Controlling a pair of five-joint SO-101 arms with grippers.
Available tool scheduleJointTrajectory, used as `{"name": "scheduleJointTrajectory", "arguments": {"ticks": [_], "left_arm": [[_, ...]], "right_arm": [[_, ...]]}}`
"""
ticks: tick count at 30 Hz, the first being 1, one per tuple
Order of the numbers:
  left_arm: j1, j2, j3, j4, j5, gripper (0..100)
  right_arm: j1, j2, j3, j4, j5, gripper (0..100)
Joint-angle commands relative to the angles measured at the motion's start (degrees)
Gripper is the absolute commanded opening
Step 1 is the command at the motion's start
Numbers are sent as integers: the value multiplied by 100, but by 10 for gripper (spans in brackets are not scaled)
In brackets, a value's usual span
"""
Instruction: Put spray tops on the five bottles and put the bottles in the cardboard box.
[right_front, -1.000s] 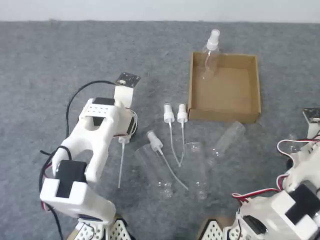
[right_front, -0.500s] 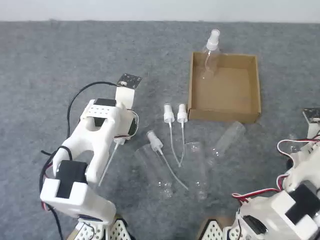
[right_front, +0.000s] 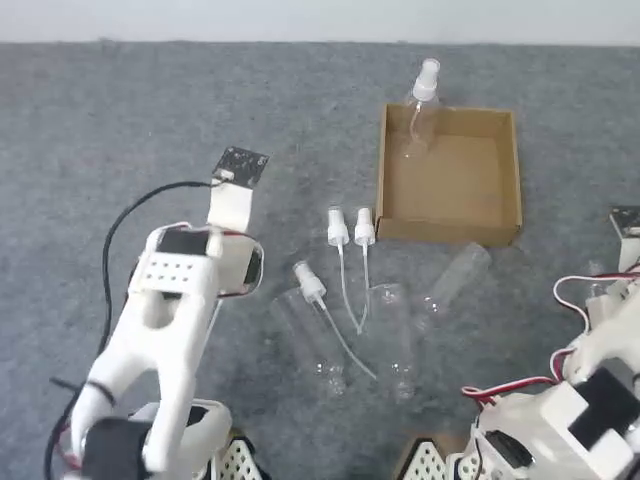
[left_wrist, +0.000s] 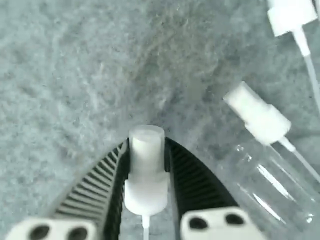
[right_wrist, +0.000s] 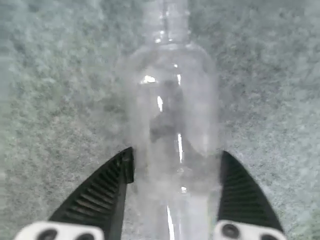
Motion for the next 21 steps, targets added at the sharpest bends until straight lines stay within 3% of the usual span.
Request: {"name": "scheduleJointTrajectory", "arguments": {"ticks": [1, 9, 21], "left_arm": [[0, -835, 435, -387, 53, 13], [0, -1055, 1042, -712, 44, 13], [18, -1055, 1138, -862, 35, 13]], "right_arm": [[-295, -453, -325, 277, -176, 266], [-927, -338, -1073, 998, -255, 286], [-743, 1587, -3182, 2044, -229, 285]]}}
